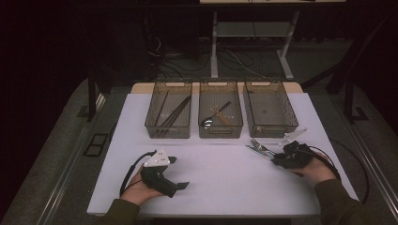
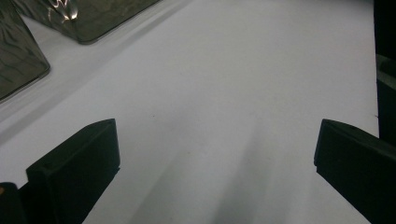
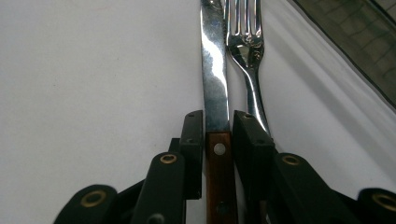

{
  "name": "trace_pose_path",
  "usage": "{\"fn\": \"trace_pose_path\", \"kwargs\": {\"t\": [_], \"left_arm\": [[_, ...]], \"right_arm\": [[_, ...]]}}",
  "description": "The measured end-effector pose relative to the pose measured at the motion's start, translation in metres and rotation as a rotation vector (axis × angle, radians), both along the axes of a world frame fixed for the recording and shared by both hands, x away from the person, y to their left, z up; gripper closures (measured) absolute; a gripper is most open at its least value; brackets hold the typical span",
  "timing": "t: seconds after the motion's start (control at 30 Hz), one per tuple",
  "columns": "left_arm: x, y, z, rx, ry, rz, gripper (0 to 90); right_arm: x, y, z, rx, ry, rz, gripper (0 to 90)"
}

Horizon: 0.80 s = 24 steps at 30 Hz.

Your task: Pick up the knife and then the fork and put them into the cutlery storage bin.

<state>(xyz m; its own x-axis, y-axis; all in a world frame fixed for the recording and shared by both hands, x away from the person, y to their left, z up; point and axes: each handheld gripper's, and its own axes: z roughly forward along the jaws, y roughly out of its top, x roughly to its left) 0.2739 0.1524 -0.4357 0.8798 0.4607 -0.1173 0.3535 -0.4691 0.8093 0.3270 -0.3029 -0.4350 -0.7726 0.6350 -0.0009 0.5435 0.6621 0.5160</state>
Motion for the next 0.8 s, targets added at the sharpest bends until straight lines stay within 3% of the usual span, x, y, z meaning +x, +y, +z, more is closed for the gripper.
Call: {"fn": "trace_pose_path", "kwargs": {"t": [0.17,0.4,0.7,0.8], "left_arm": [[0.001,0.000,-0.001,0.004,0.001,-0.001,0.0],[0.001,-0.001,-0.001,0.002,0.002,0.000,0.0],[0.001,-0.001,-0.001,0.005,0.003,-0.004,0.0],[0.001,-0.001,-0.001,0.007,0.003,-0.005,0.0]], "right_arm": [[0.003,0.003,0.001,-0.021,0.016,0.016,71.8],[0.016,0.013,0.007,-0.113,0.094,0.064,71.8],[0.033,0.035,0.013,-0.283,0.207,0.113,74.7],[0.035,0.040,0.014,-0.323,0.223,0.118,77.4]]}}
